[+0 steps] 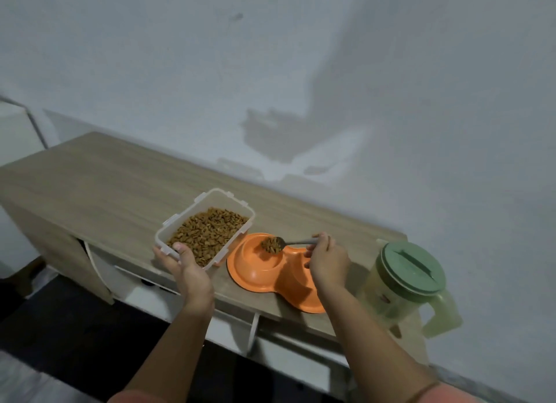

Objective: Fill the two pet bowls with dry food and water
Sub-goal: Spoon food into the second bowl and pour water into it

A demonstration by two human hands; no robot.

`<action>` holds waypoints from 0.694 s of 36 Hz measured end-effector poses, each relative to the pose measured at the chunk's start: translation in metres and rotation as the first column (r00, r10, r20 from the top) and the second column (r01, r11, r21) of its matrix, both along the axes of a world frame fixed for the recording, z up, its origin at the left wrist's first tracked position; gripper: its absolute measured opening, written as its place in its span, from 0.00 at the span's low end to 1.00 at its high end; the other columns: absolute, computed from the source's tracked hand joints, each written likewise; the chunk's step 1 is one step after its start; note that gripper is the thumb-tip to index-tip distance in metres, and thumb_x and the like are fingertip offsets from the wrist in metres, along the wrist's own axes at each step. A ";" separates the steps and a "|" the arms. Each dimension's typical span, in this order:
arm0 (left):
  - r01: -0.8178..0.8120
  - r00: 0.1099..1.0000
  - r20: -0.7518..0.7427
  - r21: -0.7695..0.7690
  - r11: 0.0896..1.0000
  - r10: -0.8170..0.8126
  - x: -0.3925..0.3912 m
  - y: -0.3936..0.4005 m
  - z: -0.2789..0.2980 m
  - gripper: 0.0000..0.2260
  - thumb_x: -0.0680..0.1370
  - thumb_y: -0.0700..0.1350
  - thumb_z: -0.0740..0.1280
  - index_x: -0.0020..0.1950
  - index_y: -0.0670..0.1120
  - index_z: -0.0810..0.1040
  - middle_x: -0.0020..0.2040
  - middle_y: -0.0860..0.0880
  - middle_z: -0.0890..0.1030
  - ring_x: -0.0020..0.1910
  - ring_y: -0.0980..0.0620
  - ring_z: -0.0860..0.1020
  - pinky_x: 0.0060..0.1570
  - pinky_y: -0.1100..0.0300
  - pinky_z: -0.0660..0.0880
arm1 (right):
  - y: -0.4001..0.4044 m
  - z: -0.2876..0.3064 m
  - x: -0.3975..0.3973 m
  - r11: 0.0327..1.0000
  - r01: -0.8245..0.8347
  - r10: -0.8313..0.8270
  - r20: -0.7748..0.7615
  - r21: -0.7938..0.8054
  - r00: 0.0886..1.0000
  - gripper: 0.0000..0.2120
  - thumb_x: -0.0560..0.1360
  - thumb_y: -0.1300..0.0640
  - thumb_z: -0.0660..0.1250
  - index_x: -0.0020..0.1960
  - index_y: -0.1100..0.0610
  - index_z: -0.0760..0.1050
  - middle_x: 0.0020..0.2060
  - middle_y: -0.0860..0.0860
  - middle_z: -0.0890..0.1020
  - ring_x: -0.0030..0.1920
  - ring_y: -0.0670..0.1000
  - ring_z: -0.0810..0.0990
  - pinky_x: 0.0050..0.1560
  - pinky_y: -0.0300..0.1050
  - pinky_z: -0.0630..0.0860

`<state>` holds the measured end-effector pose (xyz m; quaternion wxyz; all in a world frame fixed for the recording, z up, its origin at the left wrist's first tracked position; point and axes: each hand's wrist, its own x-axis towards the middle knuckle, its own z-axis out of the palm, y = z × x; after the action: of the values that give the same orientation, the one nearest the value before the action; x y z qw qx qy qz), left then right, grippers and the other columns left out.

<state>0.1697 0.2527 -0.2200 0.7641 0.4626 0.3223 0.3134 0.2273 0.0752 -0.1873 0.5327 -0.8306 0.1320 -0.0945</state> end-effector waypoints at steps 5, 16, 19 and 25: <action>0.002 0.999 -0.034 0.012 1.000 -0.001 -0.002 -0.006 -0.001 0.28 0.81 0.59 0.52 0.78 0.59 0.43 0.80 0.47 0.49 0.76 0.45 0.59 0.71 0.48 0.58 | -0.003 -0.003 -0.014 0.958 -0.171 0.213 0.171 -0.229 0.962 0.14 0.80 0.55 0.57 0.50 0.59 0.81 0.39 0.56 0.84 0.39 0.59 0.82 0.44 0.59 0.78; 0.008 1.000 -0.028 0.034 0.999 -0.007 -0.012 -0.015 0.000 0.27 0.81 0.60 0.52 0.78 0.61 0.44 0.79 0.46 0.53 0.75 0.44 0.60 0.71 0.47 0.58 | 0.005 0.052 -0.016 0.994 -0.086 0.048 0.419 0.072 0.907 0.12 0.82 0.55 0.53 0.49 0.51 0.75 0.32 0.45 0.78 0.34 0.49 0.78 0.39 0.54 0.79; 0.018 1.000 -0.026 0.059 0.998 -0.016 -0.014 -0.017 -0.003 0.27 0.81 0.60 0.52 0.77 0.62 0.45 0.79 0.46 0.55 0.75 0.44 0.62 0.72 0.46 0.59 | 0.015 0.053 -0.014 0.983 -0.185 0.178 0.387 -0.019 0.905 0.13 0.82 0.55 0.54 0.50 0.54 0.77 0.31 0.44 0.77 0.34 0.49 0.79 0.41 0.59 0.79; 0.060 0.998 -0.022 0.098 0.993 -0.059 -0.018 -0.024 -0.003 0.27 0.82 0.59 0.52 0.78 0.60 0.45 0.79 0.47 0.55 0.75 0.47 0.61 0.67 0.54 0.59 | 0.023 0.049 -0.015 0.924 -0.310 0.370 0.305 -0.225 0.878 0.15 0.82 0.56 0.54 0.54 0.60 0.79 0.39 0.54 0.83 0.42 0.53 0.83 0.48 0.51 0.78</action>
<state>0.1514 0.2285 -0.2228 0.7461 0.5123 0.3000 0.3015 0.2122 0.0985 -0.1383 0.4831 -0.8538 -0.1194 -0.1529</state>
